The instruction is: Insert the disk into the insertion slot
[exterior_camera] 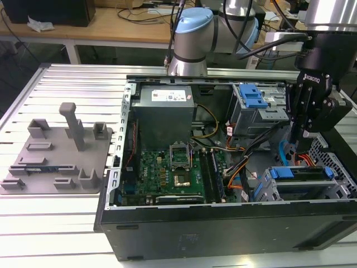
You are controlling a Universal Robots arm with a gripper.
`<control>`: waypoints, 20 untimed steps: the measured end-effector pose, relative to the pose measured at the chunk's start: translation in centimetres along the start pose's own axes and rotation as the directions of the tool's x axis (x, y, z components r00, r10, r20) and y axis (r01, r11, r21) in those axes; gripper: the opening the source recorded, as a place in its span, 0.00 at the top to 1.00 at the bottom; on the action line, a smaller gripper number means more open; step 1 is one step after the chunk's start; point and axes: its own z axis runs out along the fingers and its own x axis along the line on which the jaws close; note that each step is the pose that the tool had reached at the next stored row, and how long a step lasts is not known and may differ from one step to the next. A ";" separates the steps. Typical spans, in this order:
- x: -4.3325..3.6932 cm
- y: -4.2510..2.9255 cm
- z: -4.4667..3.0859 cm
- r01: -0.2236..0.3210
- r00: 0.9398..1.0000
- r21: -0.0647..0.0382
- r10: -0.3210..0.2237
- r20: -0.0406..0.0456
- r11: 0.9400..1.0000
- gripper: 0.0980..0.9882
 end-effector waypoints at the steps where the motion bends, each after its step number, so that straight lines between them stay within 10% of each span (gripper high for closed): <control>1: -0.01 0.00 0.01 0.000 1.000 0.000 0.000 0.000 1.000 0.75; 4: -0.03 0.00 -0.01 0.000 1.000 0.000 0.000 0.000 1.000 0.93; 11: 0.09 -0.04 0.05 0.000 1.000 -0.001 0.000 0.006 1.000 0.93; 14: 0.56 -0.26 0.28 0.001 0.999 -0.004 -0.001 0.038 1.000 0.93; 17: 1.08 -0.56 0.53 0.003 0.996 -0.009 -0.002 0.089 1.000 0.93; 20: 1.45 -0.62 0.68 0.003 0.994 -0.012 -0.002 0.111 1.000 0.93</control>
